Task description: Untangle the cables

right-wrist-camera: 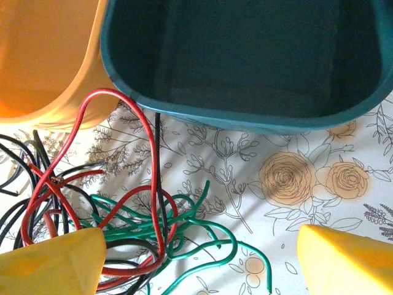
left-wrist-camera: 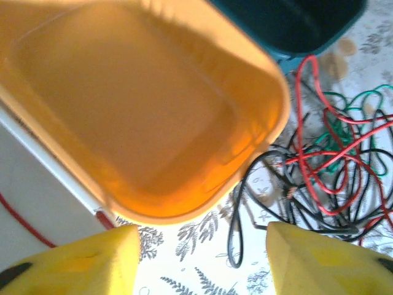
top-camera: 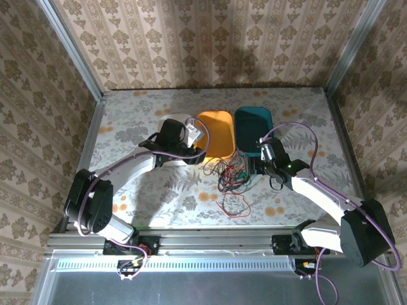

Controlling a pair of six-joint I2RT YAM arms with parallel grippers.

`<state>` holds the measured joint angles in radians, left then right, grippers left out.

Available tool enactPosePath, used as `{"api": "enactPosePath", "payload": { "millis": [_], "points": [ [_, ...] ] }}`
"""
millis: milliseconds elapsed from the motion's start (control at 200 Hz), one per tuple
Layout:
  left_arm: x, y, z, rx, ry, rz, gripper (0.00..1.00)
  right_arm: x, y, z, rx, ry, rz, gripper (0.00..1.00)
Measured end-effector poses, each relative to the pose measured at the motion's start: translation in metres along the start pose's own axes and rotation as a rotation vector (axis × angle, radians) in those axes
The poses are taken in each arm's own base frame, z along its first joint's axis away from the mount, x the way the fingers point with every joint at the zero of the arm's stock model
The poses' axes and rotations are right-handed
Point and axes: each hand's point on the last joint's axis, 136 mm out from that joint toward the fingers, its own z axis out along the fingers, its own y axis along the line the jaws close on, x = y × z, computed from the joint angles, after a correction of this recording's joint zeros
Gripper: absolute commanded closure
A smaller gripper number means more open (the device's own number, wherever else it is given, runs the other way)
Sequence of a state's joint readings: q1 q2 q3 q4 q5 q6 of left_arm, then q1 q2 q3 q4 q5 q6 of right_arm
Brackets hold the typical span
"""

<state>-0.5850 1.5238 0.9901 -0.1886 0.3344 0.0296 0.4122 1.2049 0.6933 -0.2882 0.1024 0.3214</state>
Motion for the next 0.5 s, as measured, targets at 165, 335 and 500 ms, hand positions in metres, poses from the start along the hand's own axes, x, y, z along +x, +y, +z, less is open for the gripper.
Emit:
{"api": "enactPosePath", "payload": {
  "millis": [165,335,500],
  "points": [
    [0.002,0.017,0.01,-0.045,0.001,-0.021,0.79,-0.003,0.001,-0.001,-0.003,-0.006,0.001,0.18],
    [0.003,0.034,0.011,-0.075,-0.006,-0.055,0.93,-0.003,0.001,-0.001,-0.003,-0.008,0.001,0.18],
    [0.0,0.051,0.006,-0.103,-0.033,-0.1,1.0,-0.005,0.001,-0.003,-0.005,-0.014,0.002,0.18]
  ]
}}
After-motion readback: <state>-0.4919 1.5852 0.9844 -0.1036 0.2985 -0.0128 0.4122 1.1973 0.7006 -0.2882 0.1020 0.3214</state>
